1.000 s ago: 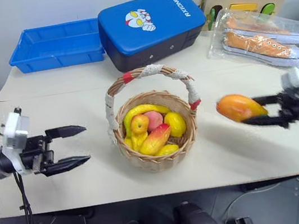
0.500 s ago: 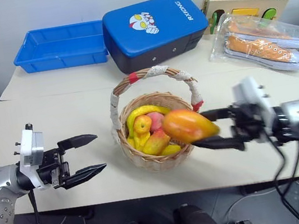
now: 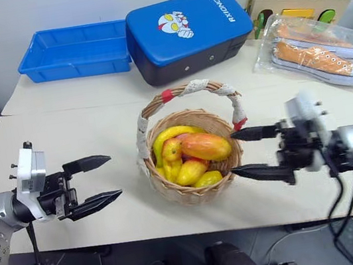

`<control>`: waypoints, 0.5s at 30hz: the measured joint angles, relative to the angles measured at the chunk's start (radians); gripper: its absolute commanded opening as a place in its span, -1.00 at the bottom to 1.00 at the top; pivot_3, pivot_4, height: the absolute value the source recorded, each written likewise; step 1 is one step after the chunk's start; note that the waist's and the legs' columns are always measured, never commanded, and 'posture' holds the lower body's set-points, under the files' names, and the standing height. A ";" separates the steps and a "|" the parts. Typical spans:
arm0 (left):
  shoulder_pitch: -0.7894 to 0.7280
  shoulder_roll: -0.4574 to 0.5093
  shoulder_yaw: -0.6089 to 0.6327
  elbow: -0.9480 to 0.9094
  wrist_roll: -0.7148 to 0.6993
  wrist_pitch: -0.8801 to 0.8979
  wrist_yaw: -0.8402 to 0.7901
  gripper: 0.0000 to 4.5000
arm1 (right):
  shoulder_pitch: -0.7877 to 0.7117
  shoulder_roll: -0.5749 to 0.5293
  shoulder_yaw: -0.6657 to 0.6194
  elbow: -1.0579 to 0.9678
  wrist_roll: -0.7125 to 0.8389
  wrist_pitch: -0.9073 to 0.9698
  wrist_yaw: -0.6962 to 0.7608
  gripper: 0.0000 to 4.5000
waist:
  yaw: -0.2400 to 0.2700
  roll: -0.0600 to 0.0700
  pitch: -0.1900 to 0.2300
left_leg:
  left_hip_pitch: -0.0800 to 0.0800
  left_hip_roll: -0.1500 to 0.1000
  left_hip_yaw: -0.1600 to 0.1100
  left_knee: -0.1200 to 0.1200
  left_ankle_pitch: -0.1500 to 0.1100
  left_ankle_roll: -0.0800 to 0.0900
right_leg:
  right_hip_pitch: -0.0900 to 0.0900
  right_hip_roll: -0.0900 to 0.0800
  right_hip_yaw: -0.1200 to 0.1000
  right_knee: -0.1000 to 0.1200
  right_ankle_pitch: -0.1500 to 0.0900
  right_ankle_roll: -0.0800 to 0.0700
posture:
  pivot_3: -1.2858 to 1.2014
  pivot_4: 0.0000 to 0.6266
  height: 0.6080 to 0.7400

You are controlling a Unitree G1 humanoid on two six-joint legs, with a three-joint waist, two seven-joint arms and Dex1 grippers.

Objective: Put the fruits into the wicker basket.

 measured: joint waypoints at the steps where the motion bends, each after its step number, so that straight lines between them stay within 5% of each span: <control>1: 0.000 0.000 0.000 0.000 0.000 0.000 0.000 1.00 | 0.022 -0.018 -0.013 0.033 -0.016 -0.034 0.053 0.99 | -0.002 0.000 0.000 | 0.001 0.000 0.000 0.000 0.000 0.000 | 0.001 0.000 0.000 0.000 0.000 0.000 | 0.03 -0.52 1.00; 4: -0.002 0.000 -0.001 0.000 0.000 -0.001 0.001 1.00 | 0.009 -0.035 -0.004 0.182 -0.111 -0.171 0.165 0.99 | -0.015 0.000 0.000 | 0.002 0.000 0.000 0.001 0.001 0.001 | 0.001 0.000 0.001 0.001 0.002 0.001 | 0.03 -0.52 1.00; 8: -0.019 -0.001 -0.012 -0.007 -0.003 0.001 0.004 1.00 | -0.275 0.052 0.107 0.581 -0.304 -0.492 0.309 0.99 | -0.031 0.000 0.001 | 0.005 -0.001 0.004 0.001 0.005 0.001 | 0.001 0.001 0.003 0.003 0.007 0.000 | 0.03 -0.52 1.00; 15: -0.047 -0.001 -0.035 -0.017 -0.018 0.013 0.007 1.00 | -0.575 0.207 0.280 0.915 -0.421 -0.684 0.437 0.99 | -0.029 0.003 0.002 | 0.001 0.001 0.003 0.000 0.007 -0.001 | -0.003 0.002 0.002 0.003 0.006 0.000 | 0.03 -0.52 1.00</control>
